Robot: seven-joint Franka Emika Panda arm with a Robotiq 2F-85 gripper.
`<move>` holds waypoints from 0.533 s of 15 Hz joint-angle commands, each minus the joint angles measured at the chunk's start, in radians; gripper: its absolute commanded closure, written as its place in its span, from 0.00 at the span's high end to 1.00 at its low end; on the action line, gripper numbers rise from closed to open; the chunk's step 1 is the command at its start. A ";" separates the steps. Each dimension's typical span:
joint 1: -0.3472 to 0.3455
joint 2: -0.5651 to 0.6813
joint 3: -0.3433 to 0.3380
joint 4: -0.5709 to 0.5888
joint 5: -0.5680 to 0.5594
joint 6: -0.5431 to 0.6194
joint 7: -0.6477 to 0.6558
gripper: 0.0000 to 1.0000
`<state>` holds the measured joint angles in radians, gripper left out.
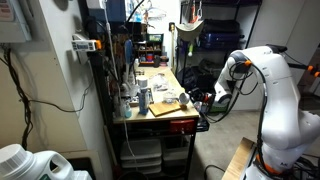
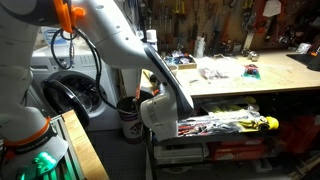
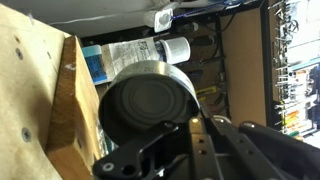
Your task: Turn the tin upside down
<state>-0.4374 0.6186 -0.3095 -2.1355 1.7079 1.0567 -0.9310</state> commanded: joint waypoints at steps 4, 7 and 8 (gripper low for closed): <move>-0.010 0.092 0.000 0.032 0.073 -0.061 -0.011 0.01; -0.002 0.107 -0.002 0.035 0.107 -0.061 -0.010 0.01; -0.003 0.110 -0.003 0.035 0.112 -0.067 -0.007 0.01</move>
<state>-0.4377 0.6953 -0.3086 -2.1174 1.7866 1.0116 -0.9378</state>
